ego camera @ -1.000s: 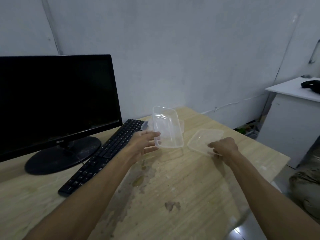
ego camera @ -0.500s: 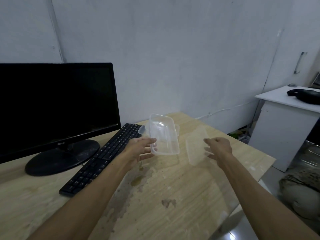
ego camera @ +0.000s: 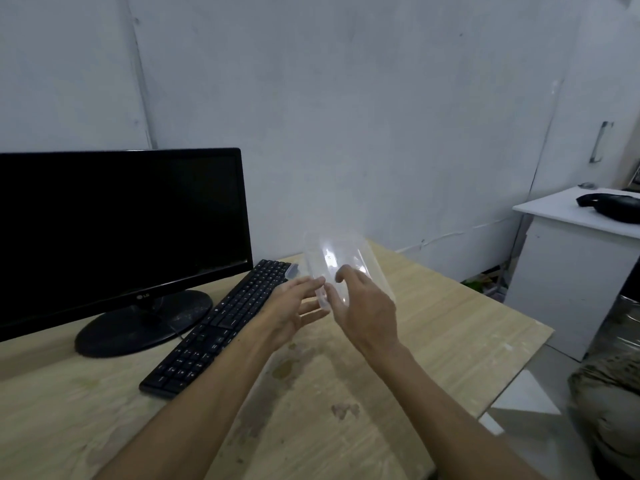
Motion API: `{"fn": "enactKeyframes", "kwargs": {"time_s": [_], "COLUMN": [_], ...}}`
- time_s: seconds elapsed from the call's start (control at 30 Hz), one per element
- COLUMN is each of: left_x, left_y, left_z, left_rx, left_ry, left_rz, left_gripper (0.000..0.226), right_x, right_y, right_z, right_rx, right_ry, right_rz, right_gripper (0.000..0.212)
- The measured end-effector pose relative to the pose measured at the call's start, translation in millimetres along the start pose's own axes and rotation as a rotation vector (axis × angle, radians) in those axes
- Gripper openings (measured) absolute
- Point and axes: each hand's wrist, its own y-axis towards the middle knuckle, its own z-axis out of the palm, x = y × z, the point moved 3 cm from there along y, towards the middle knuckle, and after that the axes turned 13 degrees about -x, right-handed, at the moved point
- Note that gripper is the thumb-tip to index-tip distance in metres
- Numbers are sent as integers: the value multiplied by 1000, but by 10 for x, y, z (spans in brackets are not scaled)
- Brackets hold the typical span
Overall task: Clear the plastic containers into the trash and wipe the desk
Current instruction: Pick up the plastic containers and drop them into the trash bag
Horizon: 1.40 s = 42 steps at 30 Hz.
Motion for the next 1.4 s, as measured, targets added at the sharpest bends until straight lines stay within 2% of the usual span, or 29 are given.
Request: {"fn": "enactKeyframes", "kwargs": {"time_s": [0.17, 0.27, 0.33, 0.5, 0.6, 0.67, 0.73, 0.8, 0.9, 1.0, 1.07, 1.13, 1.2, 1.33, 1.4], "left_x": [-30, 50, 110, 146, 149, 164, 184, 208, 221, 225, 229, 230, 218, 171, 133], "left_y": [-68, -62, -59, -96, -100, -99, -122, -163, -215, -241, -253, -257, -249, -234, -213], "left_z": [-90, -190, -232, -216, -193, -167, -134, -102, -74, -65, -76, -102, -131, -119, -64], "left_rx": [15, -21, -25, -2, 10, 19, 41, 83, 102, 94, 90, 104, 118, 103, 28], "left_ry": [-21, -51, -78, -143, -155, -155, -145, -100, -69, -79, -93, -92, -80, -14, 56], "left_rz": [11, -33, -58, -112, -142, -147, -153, -149, -131, -152, -176, -191, -197, -158, -85], "left_gripper": [34, 32, 34, 39, 43, 43, 48, 53, 46, 39, 37, 39, 42, 55, 69], "right_x": [103, 24, -42, -257, -339, -362, -393, -436, -487, -464, -479, -501, -491, -410, -374], "right_y": [-41, -9, 41, 174, 200, 199, 198, 200, 172, 121, 114, 125, 136, 133, 125], "right_z": [110, 123, 91, 7, -23, -39, -42, -41, -16, -7, 4, 23, 7, -26, -18], "right_rx": [54, 18, -26, -45, -62, -54, -66, -113, -158, -134, -93, -26, 18, 10, -7], "right_ry": [173, 161, 163, -15, -45, 124, 275, 283, 250, 247, 260, 298, 325, 305, 292], "right_rz": [-17, 41, 91, 87, 90, 153, 254, 352, 440, 468, 563, 668, 697, 631, 593], "right_gripper": [15, 32, 34, 38, 26, 21, 28, 33, 33, 34, 35, 35, 32, 22, 23]}}
